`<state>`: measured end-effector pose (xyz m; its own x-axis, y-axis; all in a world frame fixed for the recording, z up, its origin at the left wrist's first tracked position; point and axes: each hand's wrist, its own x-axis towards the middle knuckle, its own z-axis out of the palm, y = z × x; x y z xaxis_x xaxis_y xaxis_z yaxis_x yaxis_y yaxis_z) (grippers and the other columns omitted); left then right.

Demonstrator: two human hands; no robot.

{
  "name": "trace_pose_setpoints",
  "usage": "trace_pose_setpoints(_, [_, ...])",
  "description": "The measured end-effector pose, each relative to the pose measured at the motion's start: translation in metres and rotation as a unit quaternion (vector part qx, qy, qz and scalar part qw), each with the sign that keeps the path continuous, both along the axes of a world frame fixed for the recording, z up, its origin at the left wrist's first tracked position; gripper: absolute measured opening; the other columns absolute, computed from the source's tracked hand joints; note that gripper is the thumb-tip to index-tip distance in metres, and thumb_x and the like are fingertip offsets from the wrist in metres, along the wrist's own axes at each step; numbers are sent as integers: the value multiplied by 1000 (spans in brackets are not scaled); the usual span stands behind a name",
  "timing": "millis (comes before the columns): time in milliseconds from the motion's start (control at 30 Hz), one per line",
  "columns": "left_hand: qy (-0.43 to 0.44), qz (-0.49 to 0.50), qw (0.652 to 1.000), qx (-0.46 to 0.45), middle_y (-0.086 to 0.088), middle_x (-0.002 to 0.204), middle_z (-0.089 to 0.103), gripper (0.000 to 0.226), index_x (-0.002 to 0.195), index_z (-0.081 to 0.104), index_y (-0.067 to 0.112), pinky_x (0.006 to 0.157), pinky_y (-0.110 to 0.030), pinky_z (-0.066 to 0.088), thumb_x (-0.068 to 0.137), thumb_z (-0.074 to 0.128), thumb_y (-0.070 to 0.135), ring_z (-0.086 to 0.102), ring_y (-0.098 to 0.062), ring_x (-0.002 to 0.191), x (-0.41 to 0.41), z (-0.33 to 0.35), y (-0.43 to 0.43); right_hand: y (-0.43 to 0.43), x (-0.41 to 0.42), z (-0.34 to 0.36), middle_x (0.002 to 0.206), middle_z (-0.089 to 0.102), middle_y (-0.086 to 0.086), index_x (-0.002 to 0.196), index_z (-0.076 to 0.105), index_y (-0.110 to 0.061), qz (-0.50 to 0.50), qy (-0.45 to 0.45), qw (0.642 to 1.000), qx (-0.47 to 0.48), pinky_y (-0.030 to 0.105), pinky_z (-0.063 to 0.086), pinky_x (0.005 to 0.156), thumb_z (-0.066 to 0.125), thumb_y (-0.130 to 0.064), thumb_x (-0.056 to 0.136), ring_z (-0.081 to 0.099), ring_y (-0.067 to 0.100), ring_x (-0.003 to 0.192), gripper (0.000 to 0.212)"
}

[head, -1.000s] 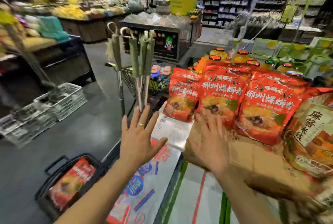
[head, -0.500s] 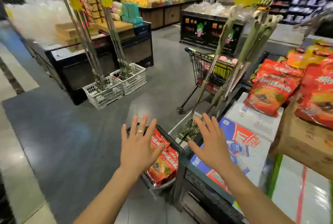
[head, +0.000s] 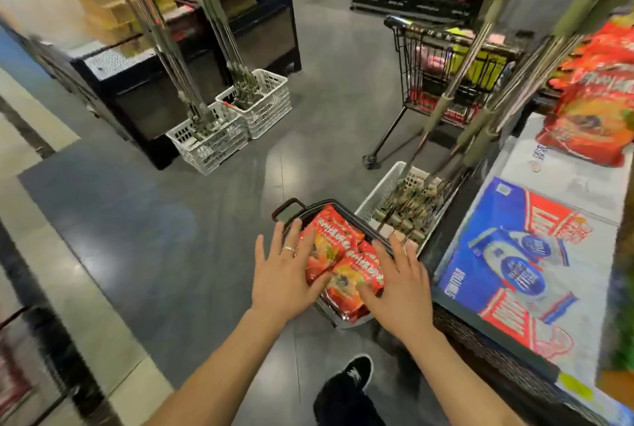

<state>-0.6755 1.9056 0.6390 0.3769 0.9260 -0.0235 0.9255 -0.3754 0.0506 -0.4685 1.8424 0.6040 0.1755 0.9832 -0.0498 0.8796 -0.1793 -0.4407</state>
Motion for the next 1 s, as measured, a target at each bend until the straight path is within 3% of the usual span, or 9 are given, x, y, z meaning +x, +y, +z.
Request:
trace_pose_setpoints(133, [22, -21, 999, -40, -9, 156, 42, 87, 152, 42, 23, 110, -65, 29, 83, 37, 76, 36, -38, 145, 5, -34, 55, 49, 2, -40, 167, 4, -1, 157, 13, -34, -40, 47, 997, -52, 52, 14, 119, 38, -68, 82, 1, 29, 153, 86])
trace_pose_setpoints(300, [56, -42, 994, -89, -10, 157, 40, 91, 152, 42, 20, 112, -63, 29, 83, 30, 79, 33, -37, 146, 12, -84, 121, 87, -2, -91, 165, 17, -1, 156, 21, -33, -96, 109, 985, -97, 50, 33, 116, 40, -67, 88, 16, 30, 151, 79])
trace_pose_setpoints(500, [79, -75, 977, -184, -3, 168, 12, 98, 160, 11, 30, 120, -57, 12, 76, 11, 80, 6, -31, 155, 18, -170, 181, 109, -4, -164, 164, 15, -4, 154, 25, -33, -160, 157, 960, -168, 47, 33, 115, 55, -58, 86, 16, 27, 150, 78])
trace_pose_setpoints(700, [78, -98, 967, -224, -6, 168, 13, 93, 159, 19, 28, 121, -56, 12, 80, 22, 76, 6, -31, 155, 30, -297, 246, 146, -16, -280, 159, 29, 8, 153, 31, -22, -254, 141, 937, -193, 54, 43, 106, 65, -51, 82, 33, 38, 141, 83])
trace_pose_setpoints(867, [61, -91, 967, -230, -8, 168, 12, 76, 159, 19, 29, 119, -54, 17, 95, 46, 59, 10, -29, 154, 38, -413, 296, 167, -24, -386, 163, 20, 6, 154, 24, -26, -379, 167, 885, -213, 52, 33, 114, 67, -49, 84, 22, 33, 147, 85])
trace_pose_setpoints(933, [39, -51, 968, -244, -13, 167, 12, 82, 160, 11, 25, 116, -52, 28, 96, 52, 54, 18, -31, 151, 33, -454, 311, 168, -24, -422, 162, 22, 12, 157, 22, -24, -452, 194, 843, -218, 50, 26, 116, 54, -65, 79, 21, 34, 147, 93])
trace_pose_setpoints(1000, [4, 15, 965, -262, -16, 166, 15, 91, 161, 4, 21, 110, -51, 38, 94, 54, 57, 27, -35, 148, 24, -488, 321, 165, -30, -454, 155, 34, 16, 157, 20, -22, -511, 190, 811, -212, 51, 27, 115, 43, -70, 74, 29, 39, 142, 98])
